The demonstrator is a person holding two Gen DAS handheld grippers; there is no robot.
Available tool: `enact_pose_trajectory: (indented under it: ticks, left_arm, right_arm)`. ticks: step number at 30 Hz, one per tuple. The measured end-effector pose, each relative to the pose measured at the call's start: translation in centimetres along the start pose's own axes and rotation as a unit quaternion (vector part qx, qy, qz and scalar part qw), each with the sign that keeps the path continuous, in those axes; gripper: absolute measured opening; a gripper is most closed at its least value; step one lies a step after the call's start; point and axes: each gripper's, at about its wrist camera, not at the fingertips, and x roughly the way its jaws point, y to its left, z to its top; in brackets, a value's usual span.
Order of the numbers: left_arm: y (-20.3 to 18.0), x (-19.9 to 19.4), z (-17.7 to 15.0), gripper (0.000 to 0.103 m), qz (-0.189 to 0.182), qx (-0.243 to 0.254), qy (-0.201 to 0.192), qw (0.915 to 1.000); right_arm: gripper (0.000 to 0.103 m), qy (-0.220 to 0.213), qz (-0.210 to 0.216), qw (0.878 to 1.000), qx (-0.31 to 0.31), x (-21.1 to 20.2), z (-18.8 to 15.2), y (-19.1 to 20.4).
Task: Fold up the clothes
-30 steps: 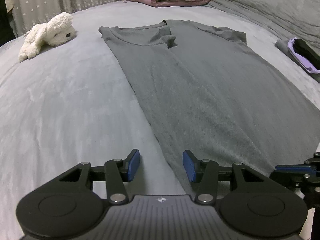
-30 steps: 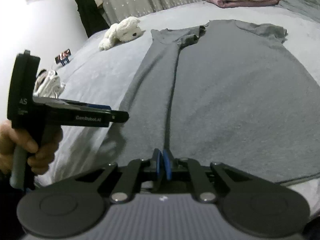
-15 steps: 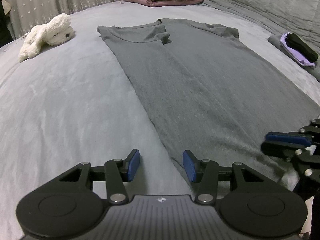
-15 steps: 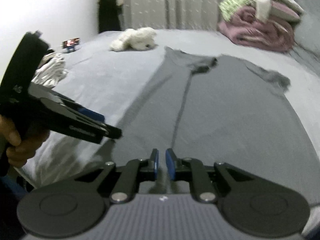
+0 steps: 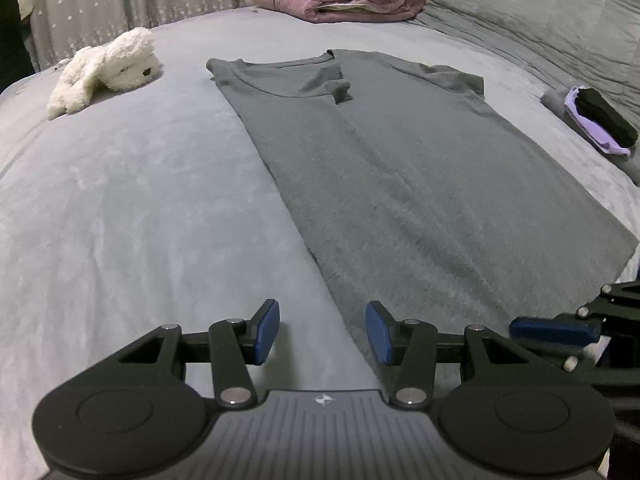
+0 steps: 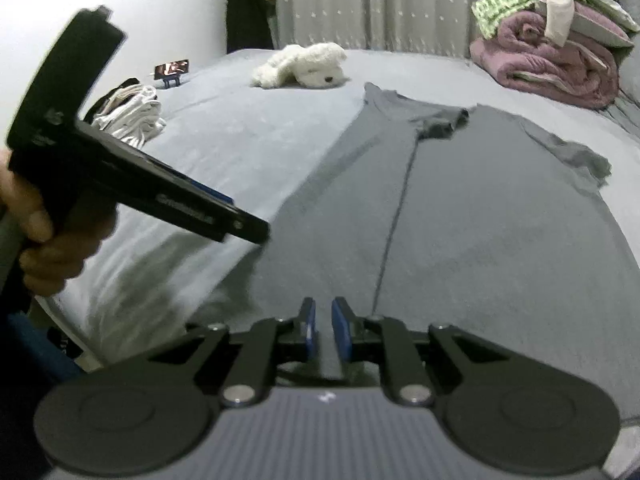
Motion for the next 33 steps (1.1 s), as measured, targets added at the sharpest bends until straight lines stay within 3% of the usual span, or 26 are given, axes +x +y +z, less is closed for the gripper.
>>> enact_pose_trajectory:
  ticks: [5,8,12,18,24,28,33]
  left_arm:
    - [-0.4,0.1,0.7,0.047,-0.005,0.001,-0.007,1.0000]
    - [-0.7,0.3,1.2,0.047,-0.006,-0.001,-0.012,0.9999]
    - [-1.5,1.1,2.0,0.047,-0.008,-0.001,-0.012,0.9999]
    - [-3.5,3.0,3.0,0.047,-0.007,0.016,-0.002,0.9998]
    - [-5.6,4.8,3.3,0.047,-0.010,0.047,0.016,0.9987]
    - [-4.9,4.8,4.7,0.047,-0.032,0.012,0.000,0.9994]
    - [-4.2,6.0,5.8,0.047,-0.017,-0.013,-0.005,0.9998]
  right_arm:
    - [0.017,0.032,0.002,0.999,0.003,1.0,-0.7,-0.4]
    - [0.018,0.029,0.012,0.999,0.033,0.3,-0.1,-1.9]
    - [0.023,0.017,-0.016,0.997,0.071,-0.6,0.2,-4.6]
    - [0.024,0.011,-0.060,0.983,0.172,-1.6,1.6,-11.9]
    - [0.029,0.018,-0.109,0.972,0.208,-2.1,3.8,-18.9]
    - [0.031,0.011,-0.128,0.966,0.223,-2.0,5.5,-23.1]
    - [0.038,0.007,-0.132,0.960,0.249,-0.4,7.1,-27.4]
